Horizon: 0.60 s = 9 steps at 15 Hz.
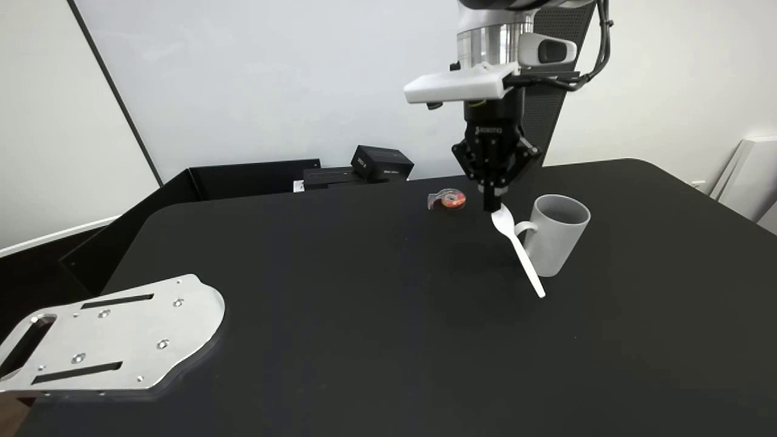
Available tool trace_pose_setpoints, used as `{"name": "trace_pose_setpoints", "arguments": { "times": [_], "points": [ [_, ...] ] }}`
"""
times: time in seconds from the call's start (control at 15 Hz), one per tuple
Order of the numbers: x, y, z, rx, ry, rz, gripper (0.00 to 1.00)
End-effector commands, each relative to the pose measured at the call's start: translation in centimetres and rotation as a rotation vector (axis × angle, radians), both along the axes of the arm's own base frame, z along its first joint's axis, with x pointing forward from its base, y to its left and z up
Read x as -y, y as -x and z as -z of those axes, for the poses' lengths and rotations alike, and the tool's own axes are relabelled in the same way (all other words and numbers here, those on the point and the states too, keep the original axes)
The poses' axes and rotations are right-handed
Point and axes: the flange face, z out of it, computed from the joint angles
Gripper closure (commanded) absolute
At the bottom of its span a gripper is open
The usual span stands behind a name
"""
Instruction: Remove the white spoon from the grey mug cup
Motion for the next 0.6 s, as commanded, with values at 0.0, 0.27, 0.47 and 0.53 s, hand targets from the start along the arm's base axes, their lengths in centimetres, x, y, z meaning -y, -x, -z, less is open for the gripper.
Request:
{"name": "trace_pose_setpoints", "arguments": {
  "times": [0.0,0.27,0.47,0.53],
  "points": [
    [-0.1,1.5,3.2,-0.032,-0.024,0.019,0.99],
    [-0.2,2.6,7.6,-0.039,-0.019,0.009,0.99],
    [-0.1,3.3,10.1,-0.054,-0.009,0.004,0.99],
    [0.0,3.4,10.6,-0.058,-0.011,0.003,0.99]
  ]
}}
